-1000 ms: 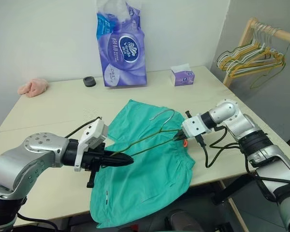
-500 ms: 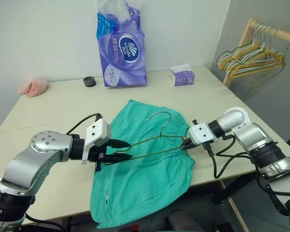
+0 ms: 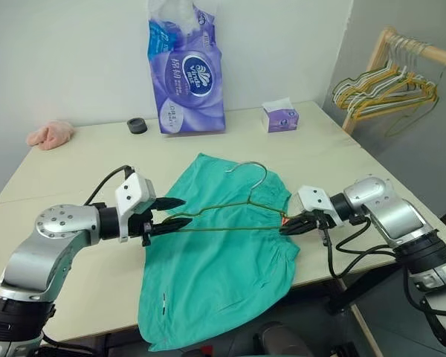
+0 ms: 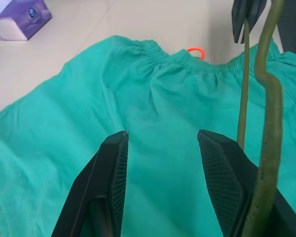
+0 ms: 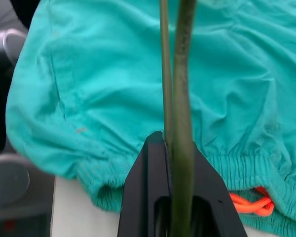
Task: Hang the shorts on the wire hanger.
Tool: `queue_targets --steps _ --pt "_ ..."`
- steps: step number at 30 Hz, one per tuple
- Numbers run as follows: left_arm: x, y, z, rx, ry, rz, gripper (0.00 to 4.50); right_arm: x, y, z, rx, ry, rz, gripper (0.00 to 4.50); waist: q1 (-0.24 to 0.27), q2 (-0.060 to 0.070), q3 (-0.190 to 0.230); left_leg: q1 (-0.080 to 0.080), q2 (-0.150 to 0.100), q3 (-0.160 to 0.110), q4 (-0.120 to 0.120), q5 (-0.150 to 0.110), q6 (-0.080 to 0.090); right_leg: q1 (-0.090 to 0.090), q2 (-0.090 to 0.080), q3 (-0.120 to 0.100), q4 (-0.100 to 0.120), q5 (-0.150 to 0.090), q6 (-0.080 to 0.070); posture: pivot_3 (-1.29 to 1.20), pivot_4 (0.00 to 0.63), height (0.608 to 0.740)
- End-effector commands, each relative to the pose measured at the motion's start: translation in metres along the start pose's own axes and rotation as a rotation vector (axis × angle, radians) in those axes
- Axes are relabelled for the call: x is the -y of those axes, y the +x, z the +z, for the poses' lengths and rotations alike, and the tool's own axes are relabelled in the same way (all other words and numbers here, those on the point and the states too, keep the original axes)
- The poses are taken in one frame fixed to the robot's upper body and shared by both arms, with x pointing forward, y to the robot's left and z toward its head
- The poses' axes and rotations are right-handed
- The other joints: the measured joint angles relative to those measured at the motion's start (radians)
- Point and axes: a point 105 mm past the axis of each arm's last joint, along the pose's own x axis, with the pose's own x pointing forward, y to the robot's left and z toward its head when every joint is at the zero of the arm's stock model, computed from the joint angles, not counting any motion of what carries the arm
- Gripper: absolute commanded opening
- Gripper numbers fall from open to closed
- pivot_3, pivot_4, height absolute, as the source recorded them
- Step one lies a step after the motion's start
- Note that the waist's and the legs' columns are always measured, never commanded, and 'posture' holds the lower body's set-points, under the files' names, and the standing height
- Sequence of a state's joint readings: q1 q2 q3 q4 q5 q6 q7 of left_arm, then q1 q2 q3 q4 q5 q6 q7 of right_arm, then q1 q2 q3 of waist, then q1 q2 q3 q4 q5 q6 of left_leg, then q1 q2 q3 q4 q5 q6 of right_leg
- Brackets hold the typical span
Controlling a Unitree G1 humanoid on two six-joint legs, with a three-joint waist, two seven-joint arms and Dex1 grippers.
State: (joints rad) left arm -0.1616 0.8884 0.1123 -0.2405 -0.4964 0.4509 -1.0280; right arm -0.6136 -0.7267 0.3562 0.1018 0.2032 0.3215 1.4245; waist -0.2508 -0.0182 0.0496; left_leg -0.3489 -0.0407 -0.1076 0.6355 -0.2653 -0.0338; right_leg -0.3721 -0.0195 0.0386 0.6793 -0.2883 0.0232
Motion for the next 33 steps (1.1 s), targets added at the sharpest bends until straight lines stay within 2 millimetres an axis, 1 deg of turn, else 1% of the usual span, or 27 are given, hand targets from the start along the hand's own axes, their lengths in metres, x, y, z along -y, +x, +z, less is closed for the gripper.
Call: queue_targets --steps 1,3,5,7,10,11,12,14,17,21,24,27,30,33 --pt "-0.042 -0.048 -0.007 -0.001 -0.1 0.245 2.33 0.005 -0.042 -0.036 -0.035 0.269 -0.18 0.0 0.001 0.0 0.0 0.0 0.0 0.0 0.0 0.0 0.0 0.0 0.0 0.0 0.0 0.0 0.0 -0.28 0.009 0.74" --pt "-0.04 -0.048 -0.013 -0.002 -0.139 0.241 2.33 0.0 -0.046 -0.039 -0.005 0.335 -0.215 0.0 0.002 0.0 0.0 0.0 0.0 0.0 0.0 0.0 0.0 0.0 0.0 0.0 0.0 0.0 0.0 -0.28 0.014 0.74" --pt "-0.04 -0.043 -0.014 0.01 -0.16 0.237 2.33 -0.008 -0.046 -0.042 0.011 0.359 -0.238 0.0 0.004 0.0 0.001 -0.001 0.0 0.0 0.001 0.0 0.0 0.0 0.0 0.0 0.0 0.0 0.0 -0.29 0.017 0.74" --pt "-0.041 -0.039 -0.013 0.016 -0.158 0.231 2.33 -0.014 -0.044 -0.042 0.014 0.363 -0.244 0.0 0.003 0.001 0.001 -0.002 0.0 -0.001 0.002 -0.001 0.001 0.0 0.0 -0.001 0.0 0.0 0.0 -0.3 0.022 0.74" --pt "-0.035 -0.026 -0.007 0.032 -0.173 0.159 2.33 -0.021 -0.037 -0.035 0.016 0.318 -0.231 0.0 0.002 0.002 0.002 -0.003 0.0 0.0 0.005 -0.002 0.001 0.0 0.0 -0.001 0.0 0.0 0.0 -0.32 0.024 0.74" --pt "-0.029 -0.021 -0.005 0.032 -0.177 0.114 2.69 -0.022 -0.035 -0.032 0.011 0.286 -0.224 0.0 0.001 0.003 0.003 -0.003 0.0 0.0 0.005 -0.002 0.001 0.0 0.0 -0.001 0.0 0.0 0.001 -0.32 0.025 0.74" --pt "-0.022 -0.015 -0.004 0.025 -0.176 0.066 2.92 -0.023 -0.032 -0.029 0.0 0.248 -0.219 0.0 0.0 0.003 0.003 -0.003 0.0 0.0 0.005 -0.002 0.001 0.0 0.0 -0.001 0.0 -0.001 0.001 -0.32 0.025 0.74" --pt "0.0 -0.001 -0.005 -0.02 -0.146 -0.063 3.49 -0.021 -0.026 -0.019 -0.006 0.162 -0.216 0.0 -0.002 0.003 0.003 -0.004 0.0 0.0 0.006 -0.003 0.001 0.0 0.0 -0.001 0.0 -0.001 0.001 -0.33 0.022 0.74" --pt "0.015 0.005 -0.013 -0.072 -0.116 -0.148 4.48 -0.018 -0.023 -0.015 -0.012 0.132 -0.207 0.0 -0.005 0.003 0.003 -0.005 0.0 0.0 0.006 -0.003 0.001 -0.001 0.001 -0.001 0.0 -0.001 0.002 -0.33 0.019 0.74" --pt "0.028 0.009 -0.022 -0.121 -0.073 -0.226 4.49 -0.014 -0.018 -0.019 -0.035 0.1 -0.181 0.0 -0.01 0.004 0.004 -0.005 0.0 0.0 0.006 -0.003 0.001 -0.001 0.001 -0.001 0.0 -0.001 0.001 -0.32 0.019 0.74" --pt "0.036 0.012 -0.021 -0.117 -0.071 -0.273 4.49 -0.009 -0.013 -0.018 -0.026 0.098 -0.166 0.0 -0.01 0.004 0.004 -0.005 0.0 0.0 0.007 -0.003 0.001 -0.001 0.001 -0.001 0.0 -0.001 0.001 -0.32 0.016 0.74" --pt "0.041 0.013 -0.019 -0.1 -0.08 -0.303 4.49 -0.005 -0.011 -0.019 -0.029 0.092 -0.155 0.0 -0.01 0.005 0.004 -0.006 0.0 0.0 0.008 -0.003 0.001 -0.001 0.001 -0.001 0.0 -0.001 0.001 -0.31 0.016 0.74" --pt "0.042 0.017 -0.013 -0.052 -0.102 -0.303 4.49 -0.002 -0.007 -0.018 -0.026 0.085 -0.148 0.0 -0.009 0.005 0.004 -0.006 0.0 0.0 0.008 -0.004 0.001 -0.001 0.001 -0.001 0.0 -0.001 0.001 -0.31 0.013 0.74" --pt "0.044 0.02 -0.001 0.034 -0.202 -0.319 4.49 0.001 0.0 -0.018 -0.017 0.071 -0.153 0.0 -0.009 0.004 0.004 -0.006 0.0 -0.001 0.009 -0.004 0.002 -0.001 0.001 -0.001 0.0 -0.001 0.002 -0.31 0.011 0.74"
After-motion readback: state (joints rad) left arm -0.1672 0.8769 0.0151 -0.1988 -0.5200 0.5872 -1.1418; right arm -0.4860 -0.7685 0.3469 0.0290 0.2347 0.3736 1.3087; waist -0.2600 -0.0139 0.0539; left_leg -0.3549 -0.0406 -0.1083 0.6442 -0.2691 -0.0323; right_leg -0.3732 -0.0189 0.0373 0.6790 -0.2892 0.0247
